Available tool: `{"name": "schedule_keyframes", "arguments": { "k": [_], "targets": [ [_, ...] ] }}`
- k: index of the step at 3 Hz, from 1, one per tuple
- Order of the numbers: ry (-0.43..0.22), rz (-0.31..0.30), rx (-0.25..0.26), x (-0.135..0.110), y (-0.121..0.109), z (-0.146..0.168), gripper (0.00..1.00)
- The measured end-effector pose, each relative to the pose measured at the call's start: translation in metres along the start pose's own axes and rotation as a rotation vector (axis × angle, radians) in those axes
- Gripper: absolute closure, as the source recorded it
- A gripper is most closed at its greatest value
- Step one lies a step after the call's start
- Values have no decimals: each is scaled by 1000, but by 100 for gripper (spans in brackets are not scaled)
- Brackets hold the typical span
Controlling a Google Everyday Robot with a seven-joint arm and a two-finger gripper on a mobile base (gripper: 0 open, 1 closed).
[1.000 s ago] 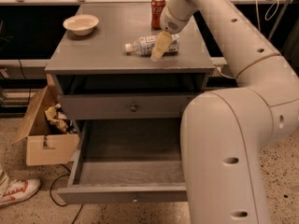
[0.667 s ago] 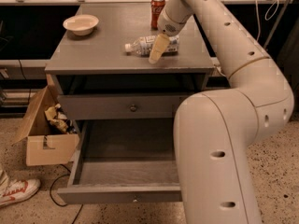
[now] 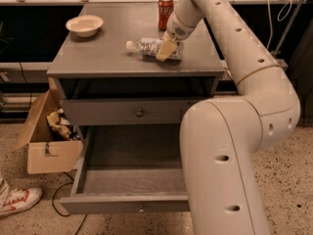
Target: Place blue plastic bottle into middle drawer
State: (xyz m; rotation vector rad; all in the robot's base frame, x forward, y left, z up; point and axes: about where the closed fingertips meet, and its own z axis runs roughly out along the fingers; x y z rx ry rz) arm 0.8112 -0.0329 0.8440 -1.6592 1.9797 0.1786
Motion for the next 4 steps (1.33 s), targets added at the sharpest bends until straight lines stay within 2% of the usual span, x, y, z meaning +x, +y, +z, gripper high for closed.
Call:
{"name": "schedule_keyframes", "arguments": {
  "k": [1,2,3,4],
  "targets": [
    [-16,13,-7,2,0,-2,64],
    [-42,4,7,-2,0,-17,89],
    [-123,-40,16,-10,11,-58,100],
    [-135,-81,-28,-9,34,-74,100]
  ]
}}
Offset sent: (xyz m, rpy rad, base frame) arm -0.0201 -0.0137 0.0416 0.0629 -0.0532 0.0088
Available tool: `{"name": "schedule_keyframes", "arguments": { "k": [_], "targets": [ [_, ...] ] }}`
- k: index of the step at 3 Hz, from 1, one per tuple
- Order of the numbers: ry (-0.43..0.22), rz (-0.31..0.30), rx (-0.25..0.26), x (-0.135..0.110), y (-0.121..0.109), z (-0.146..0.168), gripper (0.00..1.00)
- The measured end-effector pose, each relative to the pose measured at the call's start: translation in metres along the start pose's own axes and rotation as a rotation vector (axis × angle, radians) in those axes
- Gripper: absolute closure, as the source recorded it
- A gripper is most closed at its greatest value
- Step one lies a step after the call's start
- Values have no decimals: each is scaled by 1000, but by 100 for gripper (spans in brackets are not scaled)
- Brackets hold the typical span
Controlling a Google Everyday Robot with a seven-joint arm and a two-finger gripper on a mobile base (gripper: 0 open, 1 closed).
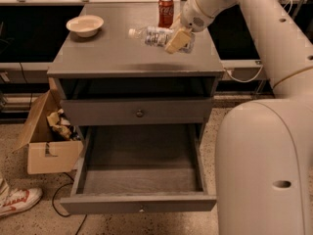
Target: Place blue plastic bottle into middle drawer
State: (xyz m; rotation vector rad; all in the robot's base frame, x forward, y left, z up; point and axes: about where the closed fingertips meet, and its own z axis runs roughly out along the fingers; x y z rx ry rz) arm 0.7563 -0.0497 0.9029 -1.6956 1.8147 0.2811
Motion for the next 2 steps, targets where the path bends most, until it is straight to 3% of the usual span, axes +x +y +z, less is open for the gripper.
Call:
{"name": "schedule_keyframes", "arguments": {
  "k": [1,2],
  "targets": [
    [-28,-7,-46,3,30,-17,100],
    [-31,-2,-47,5,31,-17,100]
  ]
}}
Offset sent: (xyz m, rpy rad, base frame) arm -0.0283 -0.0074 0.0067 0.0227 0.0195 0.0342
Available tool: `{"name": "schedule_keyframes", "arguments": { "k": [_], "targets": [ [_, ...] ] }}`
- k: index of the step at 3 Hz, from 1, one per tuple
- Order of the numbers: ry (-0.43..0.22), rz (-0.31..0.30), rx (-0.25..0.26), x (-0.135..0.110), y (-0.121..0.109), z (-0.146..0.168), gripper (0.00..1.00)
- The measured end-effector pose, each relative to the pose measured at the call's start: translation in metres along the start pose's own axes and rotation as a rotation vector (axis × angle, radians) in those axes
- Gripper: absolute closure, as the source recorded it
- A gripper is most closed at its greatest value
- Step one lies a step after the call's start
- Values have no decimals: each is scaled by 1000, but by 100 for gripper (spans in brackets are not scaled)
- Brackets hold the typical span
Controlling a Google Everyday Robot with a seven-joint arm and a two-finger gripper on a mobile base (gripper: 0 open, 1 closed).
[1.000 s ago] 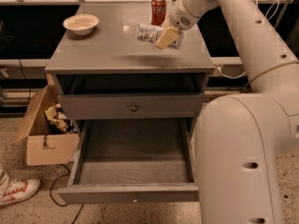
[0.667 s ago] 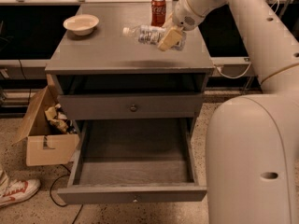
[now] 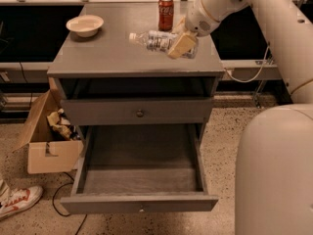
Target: Place blue plastic bottle into middle drawer
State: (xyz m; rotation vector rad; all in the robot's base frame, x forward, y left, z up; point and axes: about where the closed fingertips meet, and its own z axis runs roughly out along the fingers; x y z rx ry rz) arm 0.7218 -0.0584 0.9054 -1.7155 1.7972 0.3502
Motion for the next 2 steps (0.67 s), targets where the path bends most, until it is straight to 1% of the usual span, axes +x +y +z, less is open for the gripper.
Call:
{"name": "schedule_keyframes", "arguments": {
  "k": [1,2],
  "targets": [
    [-33,53,-11,12,15,0,100],
    [-106,129,44,12,39,-30,100]
  ]
}}
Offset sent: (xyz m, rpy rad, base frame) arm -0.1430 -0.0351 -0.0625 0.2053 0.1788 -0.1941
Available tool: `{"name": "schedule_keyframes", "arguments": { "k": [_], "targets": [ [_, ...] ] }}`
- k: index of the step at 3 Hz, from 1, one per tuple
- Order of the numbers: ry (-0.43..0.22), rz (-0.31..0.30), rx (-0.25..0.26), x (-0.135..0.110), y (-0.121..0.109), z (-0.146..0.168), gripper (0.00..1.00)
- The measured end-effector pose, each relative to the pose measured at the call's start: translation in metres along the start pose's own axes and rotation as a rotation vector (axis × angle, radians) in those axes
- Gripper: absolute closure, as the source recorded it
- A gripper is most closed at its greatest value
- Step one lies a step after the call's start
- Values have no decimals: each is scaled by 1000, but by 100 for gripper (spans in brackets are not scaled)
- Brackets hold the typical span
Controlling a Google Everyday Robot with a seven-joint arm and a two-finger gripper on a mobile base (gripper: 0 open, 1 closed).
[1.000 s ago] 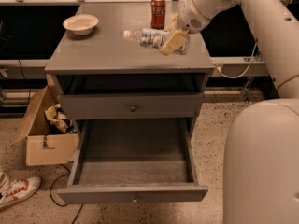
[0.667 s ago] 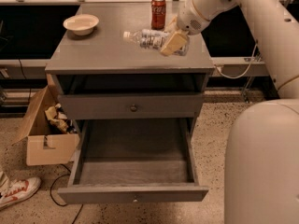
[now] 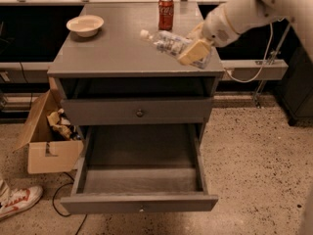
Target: Place blue plastic bottle into middle drawer
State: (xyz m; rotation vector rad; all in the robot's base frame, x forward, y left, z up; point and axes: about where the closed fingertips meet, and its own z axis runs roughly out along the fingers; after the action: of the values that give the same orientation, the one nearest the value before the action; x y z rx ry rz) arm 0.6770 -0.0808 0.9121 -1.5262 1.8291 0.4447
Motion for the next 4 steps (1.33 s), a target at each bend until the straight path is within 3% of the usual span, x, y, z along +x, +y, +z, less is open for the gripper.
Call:
{"name": "schedule_keyframes", "arguments": {
  "k": [1,2,3,4],
  "targets": [
    [-44,97,88,7,33,-37,100],
    [-23,198,88,34,74,-31,100],
    [27,234,19,62,105,-2,100],
    [27,234,19,62,105,-2,100]
  ]
}}
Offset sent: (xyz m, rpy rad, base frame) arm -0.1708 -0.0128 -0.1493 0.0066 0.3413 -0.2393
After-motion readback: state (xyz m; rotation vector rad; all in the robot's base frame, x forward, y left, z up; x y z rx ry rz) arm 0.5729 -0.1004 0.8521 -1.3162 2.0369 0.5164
